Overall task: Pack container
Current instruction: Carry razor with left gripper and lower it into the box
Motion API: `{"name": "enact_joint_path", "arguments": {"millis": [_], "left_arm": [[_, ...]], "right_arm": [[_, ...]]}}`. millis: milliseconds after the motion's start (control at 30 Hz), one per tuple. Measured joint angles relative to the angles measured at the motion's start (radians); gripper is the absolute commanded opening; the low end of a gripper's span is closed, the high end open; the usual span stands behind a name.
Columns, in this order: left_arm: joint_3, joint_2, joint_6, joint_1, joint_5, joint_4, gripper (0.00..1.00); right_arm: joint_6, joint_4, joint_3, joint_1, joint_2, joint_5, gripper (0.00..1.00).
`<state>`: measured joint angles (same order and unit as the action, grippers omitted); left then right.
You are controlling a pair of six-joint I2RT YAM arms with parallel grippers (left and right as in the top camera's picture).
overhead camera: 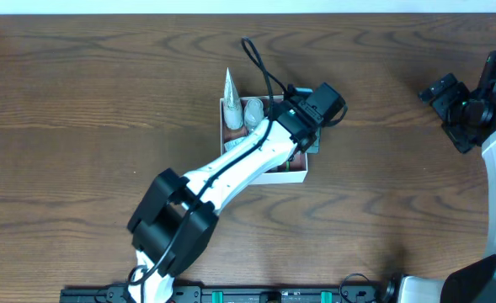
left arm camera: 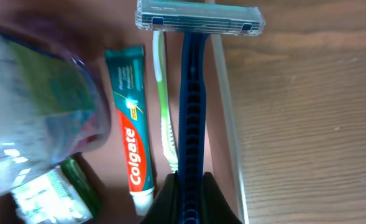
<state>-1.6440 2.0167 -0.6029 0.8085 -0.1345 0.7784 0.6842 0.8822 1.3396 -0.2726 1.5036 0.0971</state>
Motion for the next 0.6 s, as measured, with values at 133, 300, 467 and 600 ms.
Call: {"name": "enact_joint_path", "arguments": {"millis": [133, 300, 467, 600], "left_arm": [[0.0, 0.018, -0.007, 0.0, 0.005, 0.0, 0.06], [0.0, 0.018, -0.028, 0.0, 0.007, 0.002, 0.06], [0.0, 0.018, -0.059, 0.0, 0.008, 0.0, 0.06], [0.0, 0.018, -0.084, 0.0, 0.009, -0.001, 0.06]], "right_arm": [[0.0, 0.0, 0.0, 0.0, 0.0, 0.0, 0.99], [0.0, 0.0, 0.0, 0.0, 0.0, 0.0, 0.99], [0.0, 0.0, 0.0, 0.0, 0.0, 0.0, 0.99], [0.0, 0.0, 0.0, 0.0, 0.0, 0.0, 0.99]]}}
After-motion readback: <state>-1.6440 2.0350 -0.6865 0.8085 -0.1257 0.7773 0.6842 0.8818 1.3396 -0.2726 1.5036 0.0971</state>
